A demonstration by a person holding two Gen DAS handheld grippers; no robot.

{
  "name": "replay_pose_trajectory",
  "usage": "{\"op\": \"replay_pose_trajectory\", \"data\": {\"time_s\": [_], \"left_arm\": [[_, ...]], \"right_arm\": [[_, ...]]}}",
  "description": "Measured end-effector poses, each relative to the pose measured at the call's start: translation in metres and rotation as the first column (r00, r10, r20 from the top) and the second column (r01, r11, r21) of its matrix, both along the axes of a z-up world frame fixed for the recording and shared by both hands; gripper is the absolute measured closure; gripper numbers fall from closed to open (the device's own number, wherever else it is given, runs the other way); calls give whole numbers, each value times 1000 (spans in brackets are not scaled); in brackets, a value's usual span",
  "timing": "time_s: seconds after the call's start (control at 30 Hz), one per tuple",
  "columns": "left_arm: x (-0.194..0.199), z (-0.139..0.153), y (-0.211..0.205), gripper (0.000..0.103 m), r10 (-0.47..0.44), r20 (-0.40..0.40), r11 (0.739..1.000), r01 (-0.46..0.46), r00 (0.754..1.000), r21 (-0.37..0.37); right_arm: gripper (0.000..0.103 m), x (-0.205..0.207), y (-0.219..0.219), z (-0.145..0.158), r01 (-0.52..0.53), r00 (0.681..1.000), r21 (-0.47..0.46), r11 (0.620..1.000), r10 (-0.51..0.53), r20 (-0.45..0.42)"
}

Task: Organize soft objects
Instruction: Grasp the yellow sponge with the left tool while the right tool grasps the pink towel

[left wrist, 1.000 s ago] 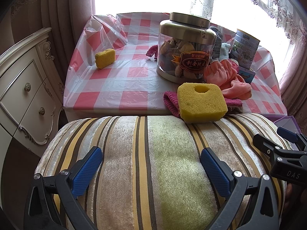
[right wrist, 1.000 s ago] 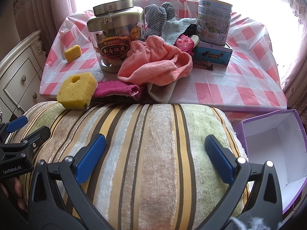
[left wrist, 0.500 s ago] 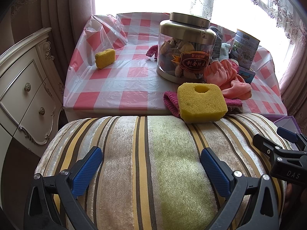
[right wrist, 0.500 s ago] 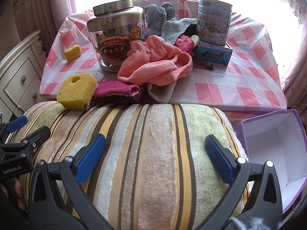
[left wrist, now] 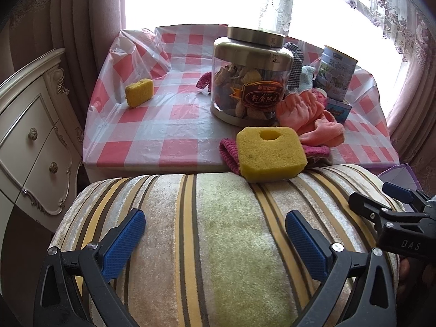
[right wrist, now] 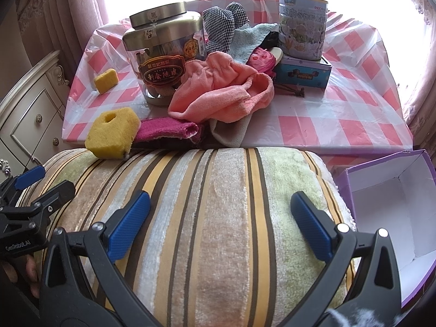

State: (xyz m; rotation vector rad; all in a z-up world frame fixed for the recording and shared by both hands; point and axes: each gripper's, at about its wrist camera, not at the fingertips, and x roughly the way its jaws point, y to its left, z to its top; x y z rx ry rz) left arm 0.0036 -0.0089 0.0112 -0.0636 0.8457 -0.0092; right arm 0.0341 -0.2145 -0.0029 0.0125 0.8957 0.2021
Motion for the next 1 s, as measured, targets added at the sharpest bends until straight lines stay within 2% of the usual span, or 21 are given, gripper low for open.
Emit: {"op": "replay_pose_trajectory", "data": {"time_s": [0.2, 0.37, 0.53, 0.6, 0.67, 0.7, 0.87, 1.0], "left_arm": [[22, 6, -8, 0, -66, -14, 992, 64, 998, -113], [50, 8, -19, 0, -96, -45, 986, 89, 994, -139], [77, 0, -32, 0, -112, -98, 987, 99, 989, -129], [86, -6, -33, 7, -107, -123, 988, 92, 987, -125], [93, -11, -34, 31, -107, -141, 988, 89, 984, -130], [95, -13, -34, 36, -108, -146, 987, 88, 983, -134], [95, -17, -31, 39, -99, -136, 986, 79, 986, -146], [83, -9, -22, 39, -72, -66, 981, 59, 995, -186]], "right_arm": [[0, 7, -15, 7, 29, 999, 96, 995, -25, -41], [0, 21, -29, 11, 91, 994, 163, 982, -78, -81], [0, 40, -37, 16, 103, 993, 167, 981, -91, -80], [0, 48, -37, 19, 98, 994, 153, 983, -89, -66], [0, 57, -37, 19, 95, 994, 143, 985, -87, -59], [0, 61, -37, 19, 92, 995, 142, 986, -85, -58], [0, 85, -29, 17, 72, 996, 132, 989, -64, -58], [0, 104, -17, 11, 57, 996, 132, 990, -46, -83]]}}
